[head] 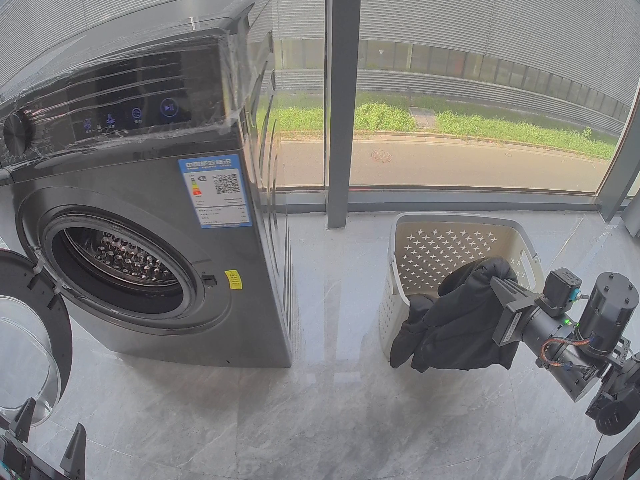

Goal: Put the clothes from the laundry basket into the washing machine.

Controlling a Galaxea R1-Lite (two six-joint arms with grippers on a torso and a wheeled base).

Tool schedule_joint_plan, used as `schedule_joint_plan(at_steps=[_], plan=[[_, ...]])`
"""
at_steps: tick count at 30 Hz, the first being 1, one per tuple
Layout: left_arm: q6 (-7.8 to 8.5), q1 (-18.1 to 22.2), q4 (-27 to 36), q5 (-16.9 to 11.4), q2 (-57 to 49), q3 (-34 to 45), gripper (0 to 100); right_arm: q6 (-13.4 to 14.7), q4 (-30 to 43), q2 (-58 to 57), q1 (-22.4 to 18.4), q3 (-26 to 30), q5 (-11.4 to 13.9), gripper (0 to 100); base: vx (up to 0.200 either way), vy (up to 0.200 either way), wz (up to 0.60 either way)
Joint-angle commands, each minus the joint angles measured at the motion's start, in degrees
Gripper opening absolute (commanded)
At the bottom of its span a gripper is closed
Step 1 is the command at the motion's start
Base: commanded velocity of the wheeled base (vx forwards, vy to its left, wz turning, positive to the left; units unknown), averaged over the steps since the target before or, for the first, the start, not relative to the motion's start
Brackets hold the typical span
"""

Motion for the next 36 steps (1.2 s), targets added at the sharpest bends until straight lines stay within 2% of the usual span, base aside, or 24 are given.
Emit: schedule_joint_plan(at_steps=[1,10,19,31,36], plan=[[-0.04,0.0,-0.1,0.0,-1.0,0.8,100,0.0,-0.1,0.2,0.1,0.0,0.1,0,0.000,0.200,0.00],[-0.04,0.0,-0.1,0.1,-1.0,0.8,100,0.1,-0.1,0.2,0.2,0.1,0.2,0,0.000,0.200,0.00],[-0.04,0.0,0.0,0.0,-1.0,0.8,100,0.2,-0.1,0.2,0.5,0.4,0.3,0,0.000,0.000,0.00],[-0.21,0.0,0.0,0.1,-1.0,0.8,100,0.3,-0.2,0.3,0.7,0.7,0.3,0,-0.200,0.000,0.00],[-0.13,0.0,0.0,0.1,-1.0,0.8,100,0.3,-0.2,0.3,0.6,0.7,0.3,0,0.000,0.000,0.00]])
